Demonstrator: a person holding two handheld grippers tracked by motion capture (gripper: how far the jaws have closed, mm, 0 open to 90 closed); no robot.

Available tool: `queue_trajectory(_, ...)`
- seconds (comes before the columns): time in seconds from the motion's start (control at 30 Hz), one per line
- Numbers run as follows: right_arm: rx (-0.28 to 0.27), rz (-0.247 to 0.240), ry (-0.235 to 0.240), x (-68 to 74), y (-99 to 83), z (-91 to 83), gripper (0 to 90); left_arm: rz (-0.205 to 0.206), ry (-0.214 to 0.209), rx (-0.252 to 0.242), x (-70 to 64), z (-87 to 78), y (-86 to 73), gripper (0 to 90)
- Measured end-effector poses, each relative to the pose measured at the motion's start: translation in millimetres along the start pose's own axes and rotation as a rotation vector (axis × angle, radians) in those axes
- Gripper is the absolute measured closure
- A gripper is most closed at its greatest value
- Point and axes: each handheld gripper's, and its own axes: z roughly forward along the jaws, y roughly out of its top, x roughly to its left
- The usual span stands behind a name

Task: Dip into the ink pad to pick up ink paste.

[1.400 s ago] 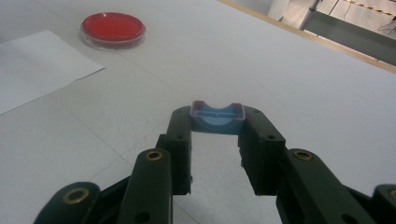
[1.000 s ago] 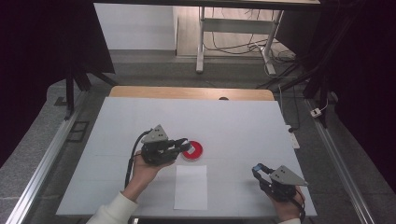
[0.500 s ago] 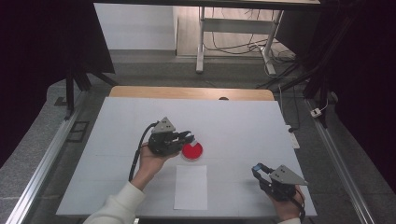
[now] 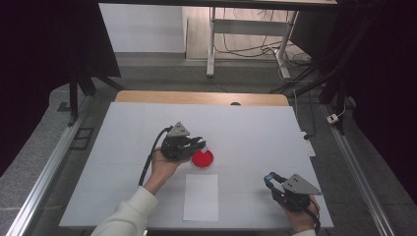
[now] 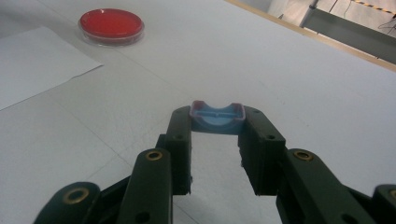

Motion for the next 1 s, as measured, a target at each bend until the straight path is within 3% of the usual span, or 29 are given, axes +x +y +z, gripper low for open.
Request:
queue_trajectory(0.33, 0.001, -0.001, 0.003, 0.2, 0.1, 0.7, 65.1, 0.006, 0.024, 0.056, 5.2, 10.1, -4.0, 75.5)
queue_trajectory(0.67, 0.002, -0.002, 0.005, 0.5, -0.2, 0.9, 65.1, 0.047, 0.053, 0.132, 6.0, 21.6, -10.7, 75.5)
queue_trajectory(1.0, 0.004, -0.005, 0.002, 1.3, -0.3, 1.4, 65.1, 0.038, 0.052, 0.158, 8.9, 28.9, -17.0, 75.5)
